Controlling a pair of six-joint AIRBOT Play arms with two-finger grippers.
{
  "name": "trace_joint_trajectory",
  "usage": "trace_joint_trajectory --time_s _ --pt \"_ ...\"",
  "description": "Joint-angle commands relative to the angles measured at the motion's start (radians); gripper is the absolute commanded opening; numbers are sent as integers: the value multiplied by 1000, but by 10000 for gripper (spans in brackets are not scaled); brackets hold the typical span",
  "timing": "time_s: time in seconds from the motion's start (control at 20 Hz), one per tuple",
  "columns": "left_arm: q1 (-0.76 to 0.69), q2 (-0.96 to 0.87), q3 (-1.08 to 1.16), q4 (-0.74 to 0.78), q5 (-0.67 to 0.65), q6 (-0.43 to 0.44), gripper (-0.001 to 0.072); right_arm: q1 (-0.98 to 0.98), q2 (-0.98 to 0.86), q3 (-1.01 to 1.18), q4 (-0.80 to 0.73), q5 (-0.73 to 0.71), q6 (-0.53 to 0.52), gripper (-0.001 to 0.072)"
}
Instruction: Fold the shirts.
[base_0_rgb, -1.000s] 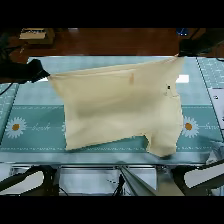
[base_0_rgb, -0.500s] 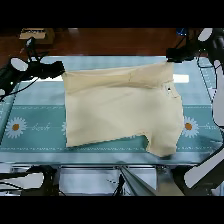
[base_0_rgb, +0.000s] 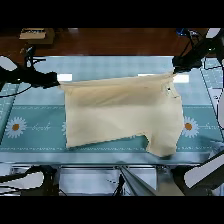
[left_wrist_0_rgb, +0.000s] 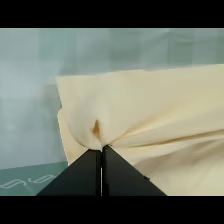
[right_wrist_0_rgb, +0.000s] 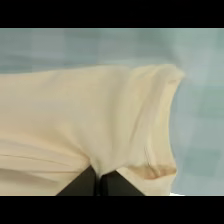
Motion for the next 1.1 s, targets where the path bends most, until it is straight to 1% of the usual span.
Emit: trace_joint_trajectory --time_s 0.0,0.05,0.1,0.15,0.2,0.25,0.35,0.45,0.55,0.65,0.7,0.75,0.8,0.9,1.05 --pt "5 2 -2 13 -60 -34 18 5 1 0 11 88 12 26" --pt "-5 -6 -2 -10 -54 -34 20 6 -2 0 33 85 11 51" --pt "-11 -11 -2 -33 -52 -33 38 11 -5 0 43 84 9 167" --pt "-13 -11 -1 -51 -58 -33 130 10 -3 1 43 98 -14 251" --pt "-10 -6 2 -60 -81 -33 209 7 3 1 43 139 -42 260" --pt "-3 0 11 -59 -129 -33 282 -5 13 1 45 189 -45 260" --pt "29 23 18 -59 -230 -34 400 -40 59 1 79 246 -43 259" --pt "68 66 14 -54 -330 -32 402 -90 123 0 81 265 -43 259" --pt "101 133 -43 -29 -406 -13 415 -157 198 -34 91 266 -47 260" --pt "130 220 -195 -4 -409 -5 577 -235 274 -148 166 264 -73 267" --pt "140 261 -288 -6 -409 7 612 -270 309 -235 180 260 -74 277" --pt "144 298 -388 -7 -408 18 612 -299 338 -315 195 245 -74 354" --pt "143 328 -470 -11 -404 30 613 -326 366 -402 213 220 -82 365" --pt "143 370 -615 -31 -389 43 613 -360 409 -541 223 168 -104 432" --pt "143 382 -750 -53 -362 69 613 -371 442 -655 215 95 -134 432"
